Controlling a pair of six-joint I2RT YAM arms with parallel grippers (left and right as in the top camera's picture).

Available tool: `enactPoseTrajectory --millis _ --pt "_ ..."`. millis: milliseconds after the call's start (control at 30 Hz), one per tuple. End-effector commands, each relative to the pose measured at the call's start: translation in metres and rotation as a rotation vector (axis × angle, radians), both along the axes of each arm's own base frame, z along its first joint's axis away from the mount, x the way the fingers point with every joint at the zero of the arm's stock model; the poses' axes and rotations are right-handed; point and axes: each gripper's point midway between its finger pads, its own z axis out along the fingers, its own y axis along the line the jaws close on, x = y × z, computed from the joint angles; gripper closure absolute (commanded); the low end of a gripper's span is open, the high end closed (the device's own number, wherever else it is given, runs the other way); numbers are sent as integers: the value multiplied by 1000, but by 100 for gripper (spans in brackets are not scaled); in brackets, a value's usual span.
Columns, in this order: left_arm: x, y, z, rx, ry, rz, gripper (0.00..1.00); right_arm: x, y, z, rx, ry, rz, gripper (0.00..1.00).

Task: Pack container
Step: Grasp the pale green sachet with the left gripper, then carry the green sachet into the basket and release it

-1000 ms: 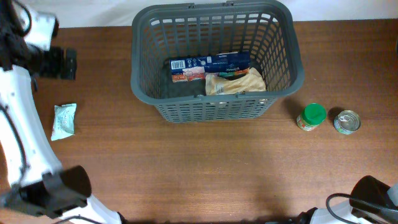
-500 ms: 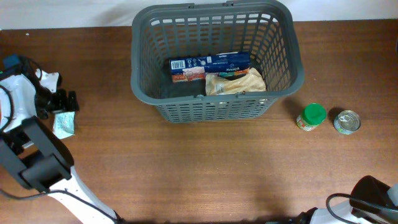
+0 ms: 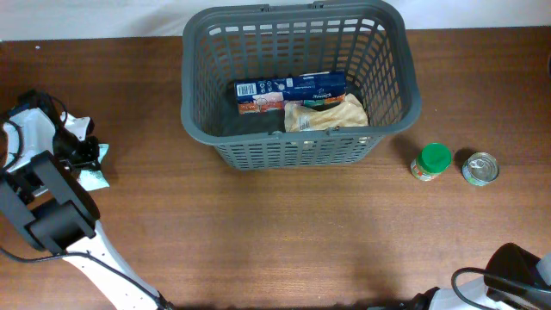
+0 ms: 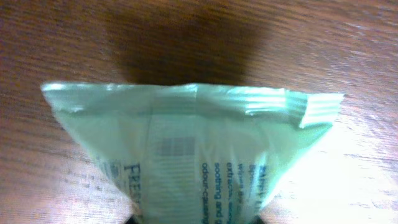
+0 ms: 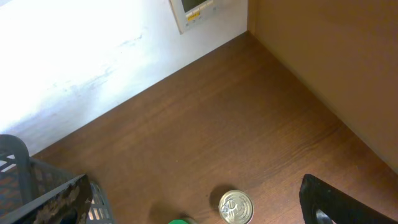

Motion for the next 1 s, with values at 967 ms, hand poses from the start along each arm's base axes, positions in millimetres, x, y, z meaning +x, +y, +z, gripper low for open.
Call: enactPoseTrajectory --millis 967 --pt "99 -470 216 43 -579 -1505 98 -1 -2 2 -7 -5 -7 1"
